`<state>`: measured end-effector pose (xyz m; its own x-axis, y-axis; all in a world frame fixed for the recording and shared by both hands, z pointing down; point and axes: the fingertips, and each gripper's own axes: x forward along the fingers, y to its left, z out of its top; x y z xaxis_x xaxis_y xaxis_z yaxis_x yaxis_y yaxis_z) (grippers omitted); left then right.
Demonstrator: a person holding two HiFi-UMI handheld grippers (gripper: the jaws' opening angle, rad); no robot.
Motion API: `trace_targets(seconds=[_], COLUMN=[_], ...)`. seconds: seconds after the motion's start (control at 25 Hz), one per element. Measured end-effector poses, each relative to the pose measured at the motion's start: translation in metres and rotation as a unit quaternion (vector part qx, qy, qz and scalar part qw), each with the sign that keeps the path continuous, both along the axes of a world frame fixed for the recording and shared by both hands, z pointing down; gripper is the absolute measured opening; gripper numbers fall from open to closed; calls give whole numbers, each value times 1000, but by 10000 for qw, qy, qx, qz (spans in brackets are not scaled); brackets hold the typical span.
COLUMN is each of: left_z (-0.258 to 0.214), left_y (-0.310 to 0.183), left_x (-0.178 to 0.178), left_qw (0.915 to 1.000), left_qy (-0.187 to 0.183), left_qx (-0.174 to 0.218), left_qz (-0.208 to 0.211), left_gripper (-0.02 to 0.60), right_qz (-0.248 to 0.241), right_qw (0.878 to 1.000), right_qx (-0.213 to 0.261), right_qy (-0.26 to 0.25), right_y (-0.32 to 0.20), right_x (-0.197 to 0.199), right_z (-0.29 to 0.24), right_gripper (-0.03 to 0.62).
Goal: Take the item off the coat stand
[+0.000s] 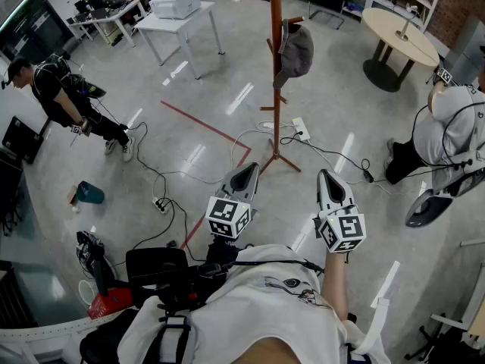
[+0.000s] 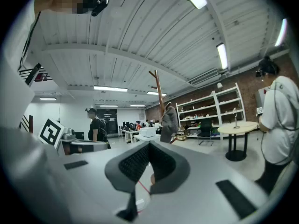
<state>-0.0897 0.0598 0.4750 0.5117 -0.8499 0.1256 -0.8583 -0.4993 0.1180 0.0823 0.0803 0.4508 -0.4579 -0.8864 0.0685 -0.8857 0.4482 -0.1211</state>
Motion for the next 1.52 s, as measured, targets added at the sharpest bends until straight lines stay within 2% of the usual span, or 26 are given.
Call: trace_targets(seconds=[0.4,0.6,0.76,0.88,1.08,1.28,1.52], left_z=[4,8,16,24,39,33,19], left_y=[1,-2,-4,0,-17,-60,-122], left_x=[34,46,57,61,53,36,12], left_qw=[9999,9999,9996,9992,9983,9991,9995], left_qy=[-48,-69,-100,-98,-88,-72,-11], left_qx=[-57,-126,-231,-352,-528,-388,-300], left_qz=[82,-5,-93,-146,-214,-130,61], left_gripper=[-8,-8,-6,-8,-8,-8,-7], right_qz=[-149,-251,-483,-732,-798,-613,-475], right_qw=[9999,9997,9988,9970,9957,9967,9972], right_qx=[-12,-39,-53,-263,-443,-477,-476], right_qy=[62,-26,-84,-54,-180,-245,-327], right_y=[-2,-4,-7,-8,-33,-79,-133], right_x=[16,27,31,27,20,6,-31], right_z=[4,7,10,21,32,36,30], right_gripper=[3,3,3,3,3,3,3])
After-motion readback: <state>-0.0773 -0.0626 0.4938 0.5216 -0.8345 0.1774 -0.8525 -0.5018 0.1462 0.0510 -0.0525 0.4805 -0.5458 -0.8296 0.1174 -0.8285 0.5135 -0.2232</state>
